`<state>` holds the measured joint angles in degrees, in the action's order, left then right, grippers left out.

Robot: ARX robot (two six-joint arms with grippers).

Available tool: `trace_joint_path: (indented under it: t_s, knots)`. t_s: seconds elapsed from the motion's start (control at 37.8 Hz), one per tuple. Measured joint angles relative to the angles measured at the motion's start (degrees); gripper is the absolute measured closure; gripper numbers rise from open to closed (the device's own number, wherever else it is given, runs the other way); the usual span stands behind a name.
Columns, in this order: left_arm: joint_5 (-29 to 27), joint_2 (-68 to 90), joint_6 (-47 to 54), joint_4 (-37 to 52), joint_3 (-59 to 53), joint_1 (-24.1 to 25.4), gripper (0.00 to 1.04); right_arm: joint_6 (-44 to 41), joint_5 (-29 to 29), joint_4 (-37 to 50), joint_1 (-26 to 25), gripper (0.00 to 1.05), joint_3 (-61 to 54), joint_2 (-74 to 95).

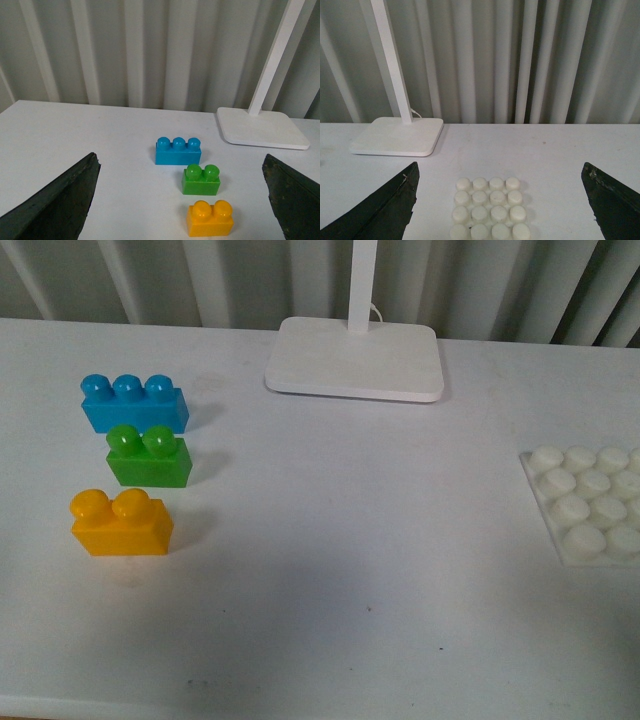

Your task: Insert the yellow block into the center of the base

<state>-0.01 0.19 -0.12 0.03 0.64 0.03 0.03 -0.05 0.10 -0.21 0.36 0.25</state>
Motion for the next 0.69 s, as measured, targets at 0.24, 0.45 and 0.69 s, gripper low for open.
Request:
trace_joint_path:
  t_s: [0.24,0.45,0.69]
  knots:
    - [0.0,0.0,0.0,0.0,0.0,0.0,0.06,0.0,0.0,0.0,0.0,0.09,0.0,0.0]
    - [0.0,0.0,0.0,0.0,0.0,0.0,0.06,0.0,0.0,0.0,0.0,0.09,0.0,0.0]
    - [0.0,0.0,0.0,0.0,0.0,0.0,0.06,0.0,0.0,0.0,0.0,0.09,0.0,0.0]
